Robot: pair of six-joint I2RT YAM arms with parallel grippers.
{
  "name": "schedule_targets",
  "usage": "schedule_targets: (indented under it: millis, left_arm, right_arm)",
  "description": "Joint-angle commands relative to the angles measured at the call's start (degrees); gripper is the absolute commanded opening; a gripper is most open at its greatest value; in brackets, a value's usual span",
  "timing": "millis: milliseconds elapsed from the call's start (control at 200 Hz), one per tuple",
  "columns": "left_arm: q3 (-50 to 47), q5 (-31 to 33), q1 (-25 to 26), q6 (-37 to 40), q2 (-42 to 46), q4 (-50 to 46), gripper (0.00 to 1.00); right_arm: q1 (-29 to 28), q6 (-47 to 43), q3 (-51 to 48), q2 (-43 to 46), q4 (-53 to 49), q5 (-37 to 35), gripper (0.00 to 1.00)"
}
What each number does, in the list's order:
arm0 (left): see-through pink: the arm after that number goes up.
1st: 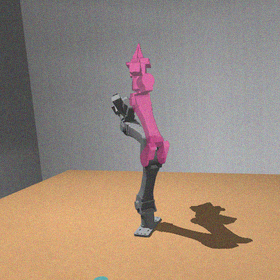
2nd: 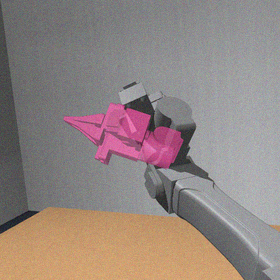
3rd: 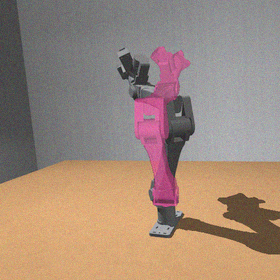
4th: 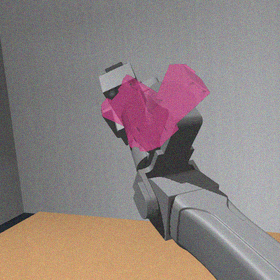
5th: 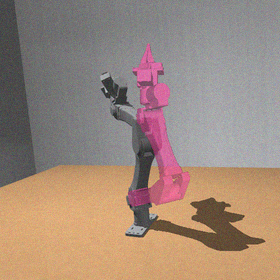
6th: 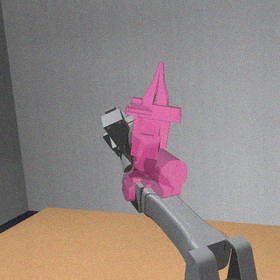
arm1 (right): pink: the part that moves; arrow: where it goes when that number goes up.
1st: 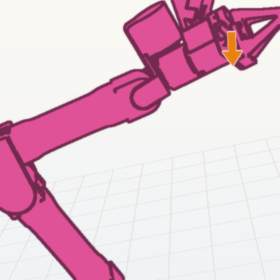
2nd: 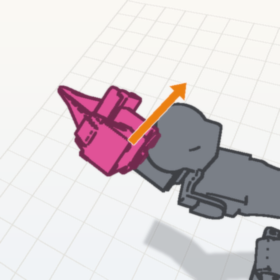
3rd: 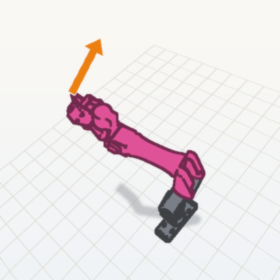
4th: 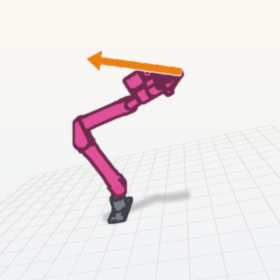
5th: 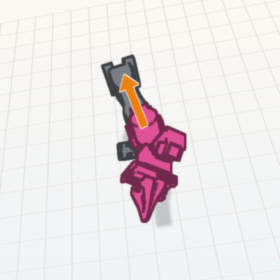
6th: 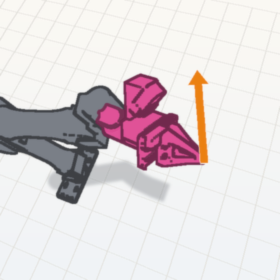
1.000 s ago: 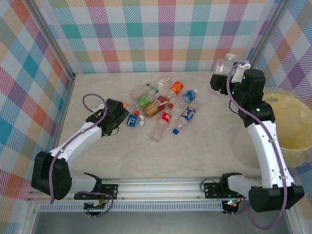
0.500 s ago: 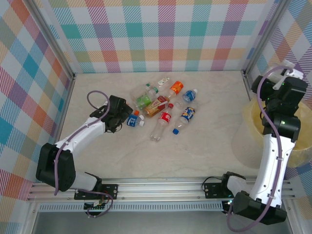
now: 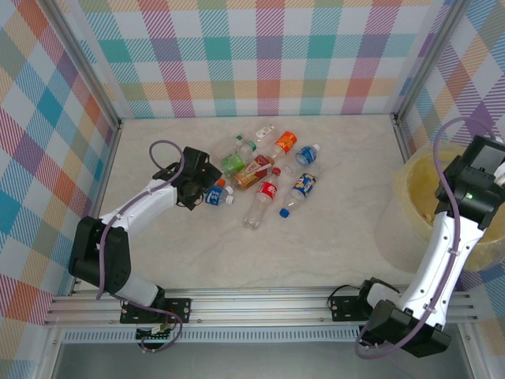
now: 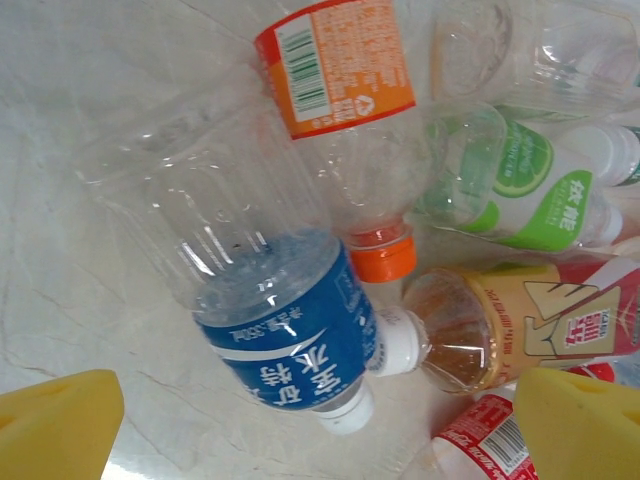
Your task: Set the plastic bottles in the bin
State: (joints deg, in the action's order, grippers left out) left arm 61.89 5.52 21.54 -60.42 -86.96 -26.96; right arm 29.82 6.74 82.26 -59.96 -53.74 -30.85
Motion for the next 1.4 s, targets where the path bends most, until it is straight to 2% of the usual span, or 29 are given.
schedule_targets:
  millis: [0,65,110,165,260,435,580,755,970,1050,1240,1400]
  left_arm:
    - [1.84,-1.78,-0.71,0.52,-0.75,-1.95,1.0]
    - [1.49,-1.78,-0.71,0.38,-0.59,-1.69,1.0]
    - [1.18,-1.73,-0.71,0.22,-0.47,-1.7,1.0]
    - [0.79,-1.77,-0.71,-0.03,-0.25,-1.75,1.0]
    - [0.02,-1.56,-0.71,-0.35,0.1,-2.06,1.0]
    - [-0.57,0.52,-0.71,-1.44,0.54,-3.35,1.0]
    - [-1.68,0.87,-0.78,-2.11,0.64,-2.32,1.0]
    - [-2.1,1.38,-0.8,-2.42,0.0,-2.22,1.0]
    - [-2.97,2.08,-1.13,-2.84,-0.47,-0.71,1.0]
    - [-3.67,1.45,-1.24,-3.25,-0.75,0.62,1.0]
    - [-5.23,2.69,-2.41,-4.81,-0.81,2.95,1.0]
    - [-9.25,8.97,-3.66,-7.68,0.6,8.55,1.0]
  right_arm:
    - [1.54,0.95,-2.51,-0.12,-3.85,-4.66,0.52]
    - [1.88,1.0,-4.53,-0.06,-2.82,-7.6,0.55]
    - [2.31,0.99,-5.44,-0.37,-2.47,-9.31,0.6]
    - [3.24,0.17,-6.5,-0.95,-2.16,-9.38,0.69]
    - [4.15,1.09,-7.02,-2.96,-3.97,-11.17,0.74]
    - [4.12,2.79,-6.06,-4.1,-5.42,-11.91,0.92]
    - [3.93,3.93,-2.83,-3.78,-6.78,-10.15,1.0]
    - [0.45,5.73,1.05,-3.27,-8.6,-4.06,1.0]
    - [-13.81,7.91,7.21,-1.95,-7.59,6.58,1.0]
    - [-18.22,9.93,7.79,-1.37,-3.75,14.16,1.0]
    - [-25.06,13.15,0.12,-0.24,15.27,40.87,1.0]
    - [-33.23,13.26,-7.92,-0.74,30.81,50.63,1.0]
